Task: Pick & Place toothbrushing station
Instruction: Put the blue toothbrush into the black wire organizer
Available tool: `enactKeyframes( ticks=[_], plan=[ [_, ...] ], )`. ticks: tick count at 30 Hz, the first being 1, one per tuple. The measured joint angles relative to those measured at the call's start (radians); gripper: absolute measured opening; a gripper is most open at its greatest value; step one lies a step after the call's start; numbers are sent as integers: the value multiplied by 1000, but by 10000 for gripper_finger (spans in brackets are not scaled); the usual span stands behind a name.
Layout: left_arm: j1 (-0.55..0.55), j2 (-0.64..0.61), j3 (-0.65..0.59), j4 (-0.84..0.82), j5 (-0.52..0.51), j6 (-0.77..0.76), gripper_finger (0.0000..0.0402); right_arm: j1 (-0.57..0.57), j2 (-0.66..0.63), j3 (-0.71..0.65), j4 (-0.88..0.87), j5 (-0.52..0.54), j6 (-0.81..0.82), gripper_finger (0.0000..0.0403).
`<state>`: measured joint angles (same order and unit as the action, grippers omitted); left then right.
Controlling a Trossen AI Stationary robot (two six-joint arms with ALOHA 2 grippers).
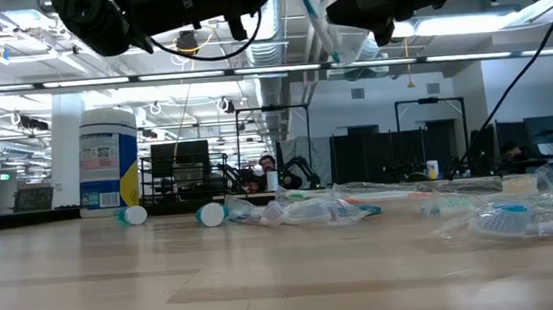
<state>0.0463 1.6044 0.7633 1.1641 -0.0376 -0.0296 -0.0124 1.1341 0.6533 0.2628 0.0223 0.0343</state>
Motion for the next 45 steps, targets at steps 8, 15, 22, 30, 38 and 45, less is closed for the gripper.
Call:
enactKeyframes(
  ticks=[8, 15, 22, 30, 38, 45],
  plan=[
    [0, -121, -85, -43, 0, 4, 0, -9, 0, 0, 3, 0, -16, 136],
    [0, -264, -178, -126, -32, 4, 0, -10, 0, 0, 7, 3, -16, 176],
    [0, -362, -249, -186, -102, 6, 0, -11, 0, 0, 7, 4, -16, 185],
    [1, -438, -282, -262, -255, 31, 0, -11, 0, 0, 7, 4, -16, 166],
    [31, -447, -282, -279, -339, 71, 0, -11, 0, 0, 5, 4, -17, 153],
    [115, -447, -282, -318, -340, 43, 0, -16, 0, 0, 3, 4, -20, 146]
  ],
)
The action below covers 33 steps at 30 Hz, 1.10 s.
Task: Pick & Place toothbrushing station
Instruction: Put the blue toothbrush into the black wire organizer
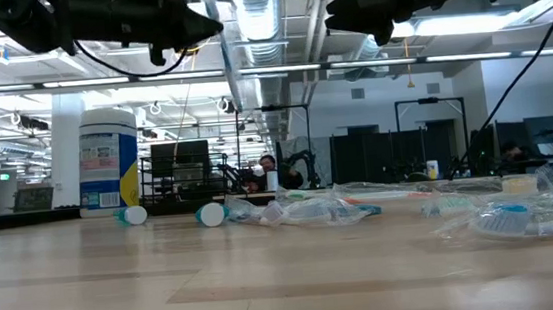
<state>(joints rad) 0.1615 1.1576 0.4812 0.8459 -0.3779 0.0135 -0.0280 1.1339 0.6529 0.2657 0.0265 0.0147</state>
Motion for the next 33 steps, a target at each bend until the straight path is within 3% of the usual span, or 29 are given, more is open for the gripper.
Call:
enactKeyframes(
  ticks=[11, 16, 26, 33],
  plan=[
    [95, 0, 0, -1, 20, 5, 0, -47, 0, 0, -3, 0, -34, 145],
    [152, -14, 1, 1, 77, 4, 0, -68, 0, 0, -3, 0, -33, 144],
    [269, -141, 1, -165, 101, 5, 0, -98, 0, 0, -3, 0, -50, 137],
    [336, -150, 1, -218, 97, 2, 0, -129, 0, 0, -3, 0, -50, 138]
  ],
)
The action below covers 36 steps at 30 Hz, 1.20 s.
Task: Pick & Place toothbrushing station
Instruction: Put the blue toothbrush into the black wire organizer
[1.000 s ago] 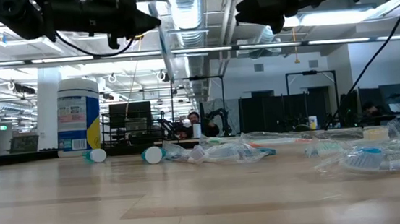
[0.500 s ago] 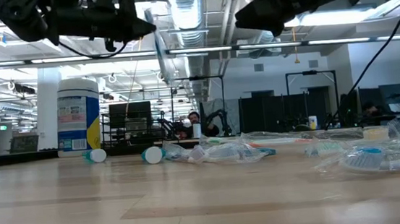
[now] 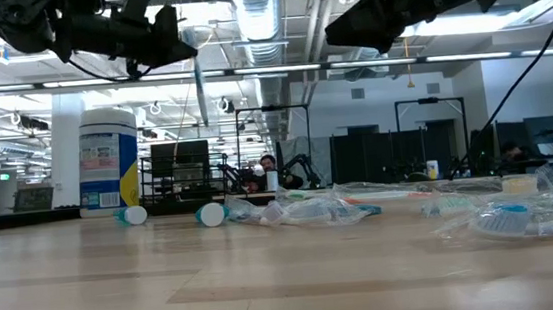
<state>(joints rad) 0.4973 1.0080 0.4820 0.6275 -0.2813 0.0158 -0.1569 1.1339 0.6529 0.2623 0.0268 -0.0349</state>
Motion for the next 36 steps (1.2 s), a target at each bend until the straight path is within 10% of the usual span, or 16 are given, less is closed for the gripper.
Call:
enactKeyframes(
  ticks=[36],
  plan=[
    [166, -215, -10, -419, -42, 10, 1, -56, 138, -4, 93, -1, 1, 132]
  ],
)
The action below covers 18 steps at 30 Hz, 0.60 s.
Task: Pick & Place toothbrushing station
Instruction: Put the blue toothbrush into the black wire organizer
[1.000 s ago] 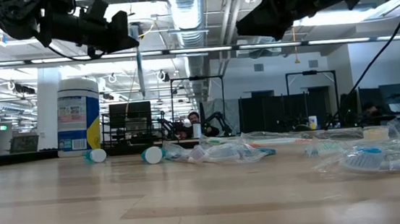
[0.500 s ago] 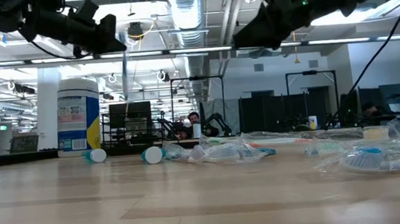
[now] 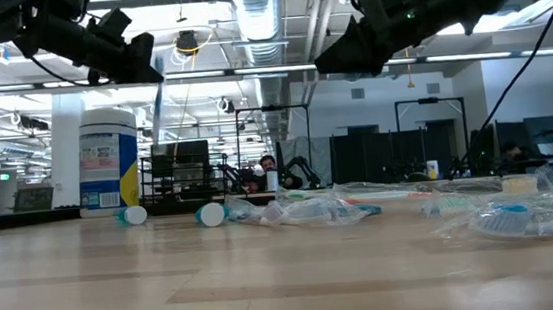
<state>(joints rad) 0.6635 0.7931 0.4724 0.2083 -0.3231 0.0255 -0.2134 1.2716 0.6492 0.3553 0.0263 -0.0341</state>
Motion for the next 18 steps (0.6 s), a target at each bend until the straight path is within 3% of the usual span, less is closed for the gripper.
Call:
enactKeyframes(
  ticks=[18],
  plan=[
    [0, 34, -13, 76, -23, 23, 3, 0, 0, 1, 28, 0, -3, 128]
  ],
)
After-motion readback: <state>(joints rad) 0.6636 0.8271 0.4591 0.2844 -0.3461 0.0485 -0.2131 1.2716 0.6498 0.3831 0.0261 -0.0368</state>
